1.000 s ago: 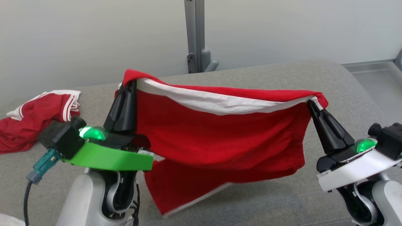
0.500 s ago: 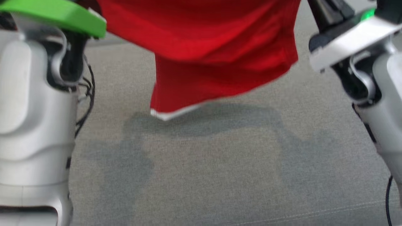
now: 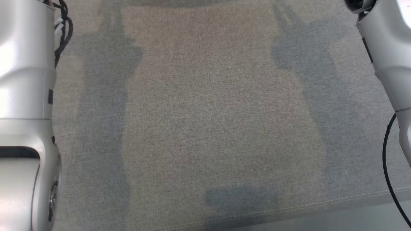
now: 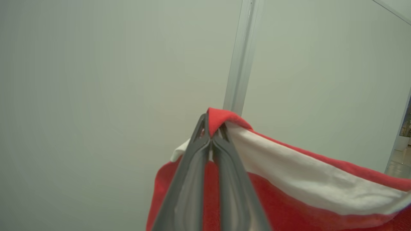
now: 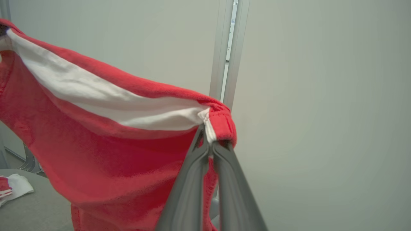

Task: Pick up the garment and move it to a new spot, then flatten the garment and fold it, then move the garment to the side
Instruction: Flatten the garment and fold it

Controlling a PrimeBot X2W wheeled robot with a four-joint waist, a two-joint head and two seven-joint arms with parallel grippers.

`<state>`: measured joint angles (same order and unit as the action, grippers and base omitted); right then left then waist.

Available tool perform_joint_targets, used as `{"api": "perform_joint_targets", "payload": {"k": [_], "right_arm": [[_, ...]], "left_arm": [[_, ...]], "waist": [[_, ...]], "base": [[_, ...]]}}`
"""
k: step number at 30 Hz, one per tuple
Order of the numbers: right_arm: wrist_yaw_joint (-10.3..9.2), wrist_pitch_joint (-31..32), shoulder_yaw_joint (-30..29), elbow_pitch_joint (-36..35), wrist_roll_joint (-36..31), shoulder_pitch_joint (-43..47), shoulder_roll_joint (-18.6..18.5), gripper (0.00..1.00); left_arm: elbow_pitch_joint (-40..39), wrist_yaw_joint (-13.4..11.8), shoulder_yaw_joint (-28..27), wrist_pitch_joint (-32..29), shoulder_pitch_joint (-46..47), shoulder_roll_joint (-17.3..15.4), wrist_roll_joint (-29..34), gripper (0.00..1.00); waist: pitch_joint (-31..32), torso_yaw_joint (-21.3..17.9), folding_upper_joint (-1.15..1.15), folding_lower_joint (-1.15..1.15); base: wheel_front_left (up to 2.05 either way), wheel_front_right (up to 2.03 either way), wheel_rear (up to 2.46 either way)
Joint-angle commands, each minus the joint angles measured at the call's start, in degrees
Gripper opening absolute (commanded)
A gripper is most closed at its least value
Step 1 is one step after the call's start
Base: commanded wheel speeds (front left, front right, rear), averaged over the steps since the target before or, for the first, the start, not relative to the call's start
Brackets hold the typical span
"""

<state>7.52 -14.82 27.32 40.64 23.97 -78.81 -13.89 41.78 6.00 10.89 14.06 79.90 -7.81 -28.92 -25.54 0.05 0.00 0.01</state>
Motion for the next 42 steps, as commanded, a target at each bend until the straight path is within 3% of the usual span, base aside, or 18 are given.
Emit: {"api": "perform_joint_targets", "payload": {"k": [1,6,14,23,28,36,42], "right_arm": [[-0.06,-0.4,0.6,0.6,0.3,0.9,0.0,0.0],[-0.06,-0.4,0.4,-2.0,1.7,4.7,-1.3,0.0],[-0.06,-0.4,3.0,-10.3,5.6,12.2,-4.3,0.0],[-0.06,-0.5,2.2,-22.6,7.0,31.5,-7.2,0.0],[-0.06,-0.5,-3.8,-29.2,5.0,45.8,-4.7,0.0],[-0.06,-0.5,-7.1,-33.8,0.8,63.3,-1.3,0.0],[-0.06,-0.5,-10.3,-37.4,0.5,75.7,1.2,0.0]], "left_arm": [[0.6,0.5,0.2,0.5,-1.0,0.2,-0.3,0.0],[0.4,1.4,2.1,1.2,-3.8,0.9,-0.8,0.0],[-10.4,1.5,1.4,1.2,-11.5,0.0,-4.8,0.0],[-26.2,1.5,0.3,1.1,-37.2,-2.1,-9.5,0.0],[-31.6,1.5,-0.4,1.1,-53.8,-1.3,-12.7,0.0],[-35.5,1.5,-0.4,1.1,-71.2,0.8,-12.4,0.0],[-39.4,1.5,1.8,1.1,-81.4,0.1,-10.7,0.0]], "waist": [[-8.8,1.2,0.0,-0.01],[-10.9,2.1,0.0,-0.01],[-8.7,2.0,0.0,-0.01],[1.1,3.3,0.0,-0.01],[6.8,4.4,0.0,-0.01],[14.3,5.5,0.0,-0.01],[19.7,6.3,0.0,-0.01]], "base": [[0.0,0.0,0.0],[0.0,0.0,0.0],[0.0,0.0,0.0],[0.0,0.0,0.0],[0.0,0.0,0.0],[0.0,0.0,0.0],[0.0,0.0,0.0]]}}
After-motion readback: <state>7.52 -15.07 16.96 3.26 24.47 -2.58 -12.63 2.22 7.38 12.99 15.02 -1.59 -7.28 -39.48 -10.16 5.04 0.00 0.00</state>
